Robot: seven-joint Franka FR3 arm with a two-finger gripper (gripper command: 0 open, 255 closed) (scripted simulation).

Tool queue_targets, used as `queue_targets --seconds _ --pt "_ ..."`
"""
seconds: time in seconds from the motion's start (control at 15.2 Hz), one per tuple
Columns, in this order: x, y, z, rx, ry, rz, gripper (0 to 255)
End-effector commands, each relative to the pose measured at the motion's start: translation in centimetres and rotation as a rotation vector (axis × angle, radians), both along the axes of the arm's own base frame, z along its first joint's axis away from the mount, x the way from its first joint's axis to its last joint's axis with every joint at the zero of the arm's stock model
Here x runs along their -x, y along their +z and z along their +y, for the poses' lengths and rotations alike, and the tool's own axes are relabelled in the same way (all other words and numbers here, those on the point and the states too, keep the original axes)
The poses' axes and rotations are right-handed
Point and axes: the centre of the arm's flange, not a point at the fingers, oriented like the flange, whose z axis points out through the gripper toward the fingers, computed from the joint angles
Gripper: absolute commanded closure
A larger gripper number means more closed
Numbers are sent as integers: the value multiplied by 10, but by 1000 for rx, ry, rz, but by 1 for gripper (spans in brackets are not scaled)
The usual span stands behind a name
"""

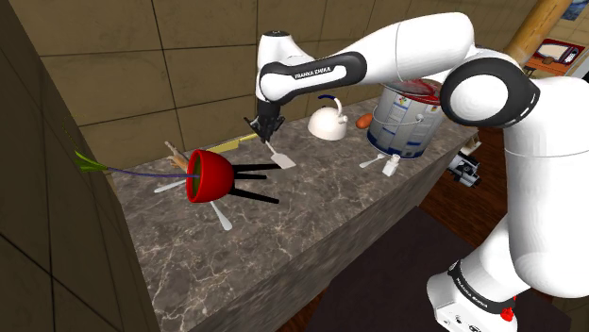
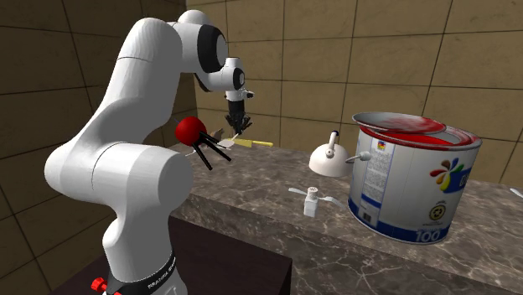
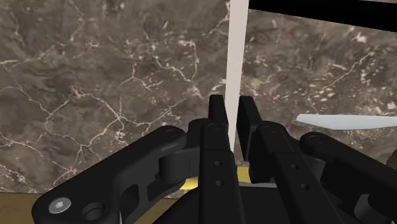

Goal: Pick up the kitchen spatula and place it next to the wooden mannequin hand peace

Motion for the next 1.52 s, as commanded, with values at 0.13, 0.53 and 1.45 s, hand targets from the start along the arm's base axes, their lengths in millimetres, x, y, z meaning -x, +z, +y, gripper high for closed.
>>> queue_targets --seconds 0.13,0.53,1.45 --pt "-1 -20 1 0 -1 0 255" --pt "-1 -52 1 0 -1 0 255" --pt "-1 -118 1 0 -1 0 255"
